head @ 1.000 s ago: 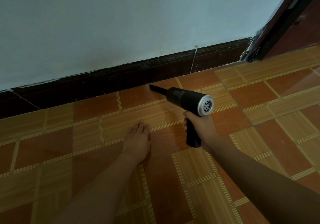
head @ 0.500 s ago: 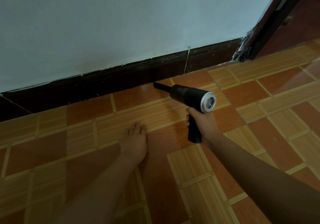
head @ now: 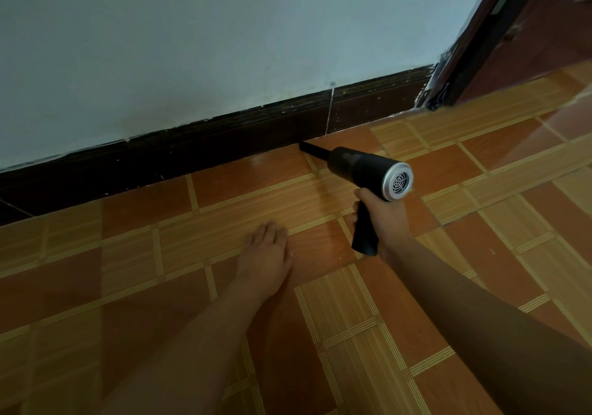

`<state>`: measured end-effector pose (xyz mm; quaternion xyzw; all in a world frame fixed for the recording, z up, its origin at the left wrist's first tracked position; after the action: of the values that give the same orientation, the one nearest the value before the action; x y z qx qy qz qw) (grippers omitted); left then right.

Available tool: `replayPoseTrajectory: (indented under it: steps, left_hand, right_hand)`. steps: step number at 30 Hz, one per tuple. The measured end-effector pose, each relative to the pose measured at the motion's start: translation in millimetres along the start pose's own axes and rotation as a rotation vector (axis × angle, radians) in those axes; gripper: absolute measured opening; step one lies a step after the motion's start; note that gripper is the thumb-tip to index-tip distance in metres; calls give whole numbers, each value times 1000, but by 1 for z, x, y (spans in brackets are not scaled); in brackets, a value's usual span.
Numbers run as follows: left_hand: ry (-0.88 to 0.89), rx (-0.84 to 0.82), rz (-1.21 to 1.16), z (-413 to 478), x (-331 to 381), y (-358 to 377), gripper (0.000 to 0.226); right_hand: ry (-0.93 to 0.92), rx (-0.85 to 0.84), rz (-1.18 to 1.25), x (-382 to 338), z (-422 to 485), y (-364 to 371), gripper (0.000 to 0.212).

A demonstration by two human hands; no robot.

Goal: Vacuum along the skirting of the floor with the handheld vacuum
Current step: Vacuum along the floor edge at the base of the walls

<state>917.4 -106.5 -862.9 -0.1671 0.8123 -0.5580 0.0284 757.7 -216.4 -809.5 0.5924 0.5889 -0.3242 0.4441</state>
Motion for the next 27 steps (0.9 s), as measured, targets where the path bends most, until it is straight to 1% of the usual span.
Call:
replayPoseTrajectory:
  steps: [6,13,18,21,23,27]
  left_hand:
    - [-18,-16,57,4,4,0,57]
    - [-46,-13,98,9,9,1,58]
    - [-58,-11,122,11,12,1,59]
    - [-59,-9,131,10,12,2,59]
    - [-56,-4,133,11,12,2,59]
    - [-55,1,134,11,13,1,59]
  right_hand:
    - [-11,47,16,-5,4,-13,20]
    - [-20,29,12,-5,5,-15,25]
    - [-12,91,29,-7,11,-25,21]
    - [6,120,31,-6,13,-31,25]
    - [14,108,39,-5,13,-31,27]
    - [26,46,35,-3,9,-18,21]
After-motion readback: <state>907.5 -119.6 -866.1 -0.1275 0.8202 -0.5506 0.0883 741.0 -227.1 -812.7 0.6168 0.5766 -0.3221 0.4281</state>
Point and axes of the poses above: each hand's wrist, its own z-axis towards the middle knuckle, its own y-axis out of the palm, x = y × z, the point moved 9 cm from there along z, towards the middle knuckle, and after that the axes turned 2 degrees about x, right-handed, at the moved point
